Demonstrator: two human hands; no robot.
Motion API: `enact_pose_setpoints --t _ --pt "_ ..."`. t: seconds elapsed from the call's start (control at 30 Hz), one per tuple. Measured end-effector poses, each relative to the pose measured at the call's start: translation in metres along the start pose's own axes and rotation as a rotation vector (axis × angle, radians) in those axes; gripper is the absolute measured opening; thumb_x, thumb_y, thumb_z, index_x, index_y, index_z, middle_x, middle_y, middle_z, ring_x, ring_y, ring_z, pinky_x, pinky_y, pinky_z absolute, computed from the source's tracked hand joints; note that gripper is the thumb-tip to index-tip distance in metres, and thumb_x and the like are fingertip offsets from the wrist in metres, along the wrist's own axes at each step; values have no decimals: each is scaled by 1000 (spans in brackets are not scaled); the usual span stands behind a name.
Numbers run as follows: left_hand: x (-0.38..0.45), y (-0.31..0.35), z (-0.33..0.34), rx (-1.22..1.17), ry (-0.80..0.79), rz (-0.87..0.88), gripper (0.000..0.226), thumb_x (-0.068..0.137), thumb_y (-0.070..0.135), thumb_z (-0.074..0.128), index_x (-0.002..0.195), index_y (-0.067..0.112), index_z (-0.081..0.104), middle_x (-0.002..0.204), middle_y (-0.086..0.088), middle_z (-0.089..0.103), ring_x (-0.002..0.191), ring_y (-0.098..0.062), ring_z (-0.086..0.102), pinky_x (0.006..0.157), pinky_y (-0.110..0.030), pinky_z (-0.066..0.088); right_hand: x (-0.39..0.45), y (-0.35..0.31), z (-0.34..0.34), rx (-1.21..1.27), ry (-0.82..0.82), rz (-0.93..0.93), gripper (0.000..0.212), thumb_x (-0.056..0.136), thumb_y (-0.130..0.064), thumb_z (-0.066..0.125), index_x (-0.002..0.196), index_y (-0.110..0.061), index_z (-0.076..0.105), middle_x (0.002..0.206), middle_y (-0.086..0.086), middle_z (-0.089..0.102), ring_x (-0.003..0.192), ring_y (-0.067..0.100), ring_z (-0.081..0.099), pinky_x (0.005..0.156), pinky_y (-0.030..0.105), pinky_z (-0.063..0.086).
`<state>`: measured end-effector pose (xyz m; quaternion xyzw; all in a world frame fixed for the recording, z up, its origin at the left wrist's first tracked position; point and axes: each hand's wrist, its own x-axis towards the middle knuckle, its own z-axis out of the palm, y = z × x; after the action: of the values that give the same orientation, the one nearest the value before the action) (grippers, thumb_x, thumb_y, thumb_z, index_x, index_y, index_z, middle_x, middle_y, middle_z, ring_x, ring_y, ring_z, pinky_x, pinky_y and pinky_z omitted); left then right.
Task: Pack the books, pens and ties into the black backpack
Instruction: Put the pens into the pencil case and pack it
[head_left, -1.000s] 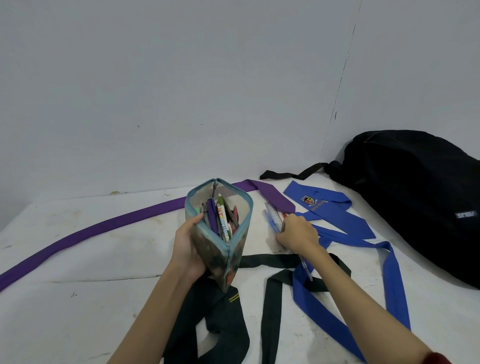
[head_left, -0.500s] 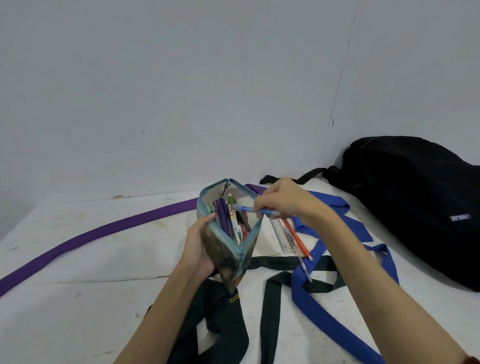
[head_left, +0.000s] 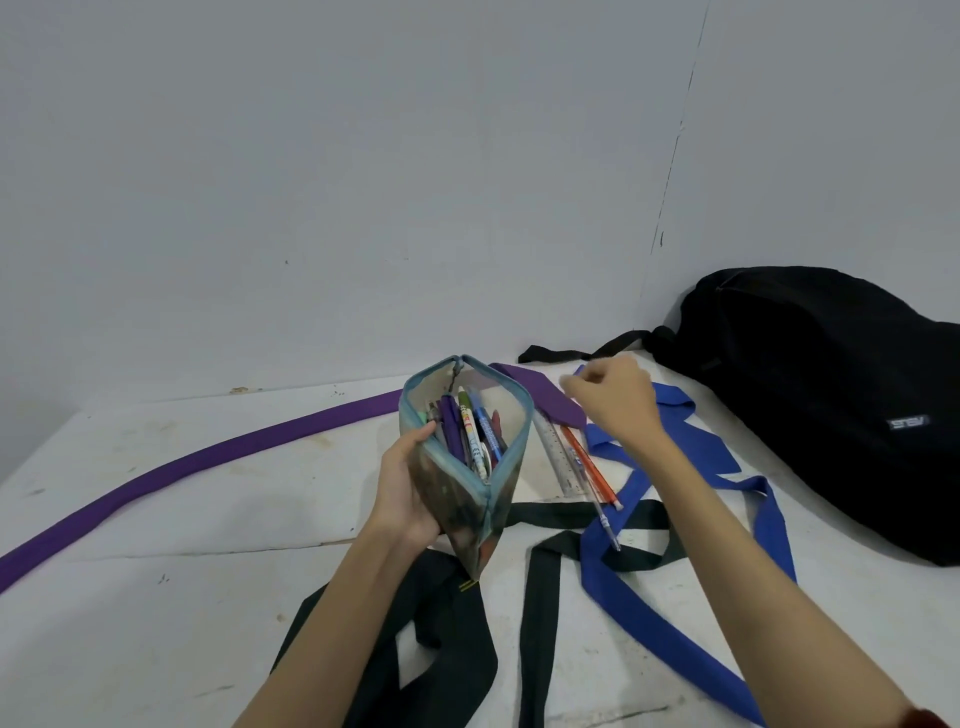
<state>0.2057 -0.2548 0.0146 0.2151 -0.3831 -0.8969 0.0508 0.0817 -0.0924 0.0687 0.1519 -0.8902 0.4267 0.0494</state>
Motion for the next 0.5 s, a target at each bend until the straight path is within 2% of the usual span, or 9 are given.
enact_pose_setpoints --t 0.07,0.13,0.23,0.3,0.4,0.5 --pt "0 1 -3 -12 19 3 33 87 39 53 110 17 63 100 -13 66 96 -28 59 81 -41 49 0 27 9 -159 -102 113 24 83 -20 60 63 -10 53 60 4 50 54 14 42 50 24 33" --pt "0 2 -5 -19 28 10 31 88 38 53 109 17 63 98 -13 66 95 -27 59 80 -41 49 -5 49 20 -391 -247 180 22 85 -25 61 71 -12 50 66 3 50 60 15 46 48 23 32" --pt "0 3 -7 -27 35 24 28 89 37 51 106 17 62 97 -13 65 93 -27 59 78 -40 49 -13 67 33 -546 -325 189 28 88 -39 60 100 -15 52 94 3 58 79 17 53 53 24 36" --pt "-1 3 -8 -30 36 26 28 89 36 51 107 17 62 99 -13 65 94 -27 59 79 -41 49 -13 71 40 -564 -315 186 36 89 -42 60 109 -14 52 104 4 60 82 16 54 58 24 39" --pt "-1 4 -9 -35 31 32 26 90 35 51 105 17 62 99 -14 64 95 -28 59 81 -41 48 -11 69 43 -582 -306 162 30 88 -36 61 106 -11 57 101 4 63 81 17 57 59 25 44" --pt "0 5 -7 -30 25 39 26 90 35 50 104 17 62 98 -13 65 94 -27 59 80 -41 48 -9 56 35 -337 -208 87 18 89 -30 60 93 -13 62 92 4 64 81 19 58 62 28 42"
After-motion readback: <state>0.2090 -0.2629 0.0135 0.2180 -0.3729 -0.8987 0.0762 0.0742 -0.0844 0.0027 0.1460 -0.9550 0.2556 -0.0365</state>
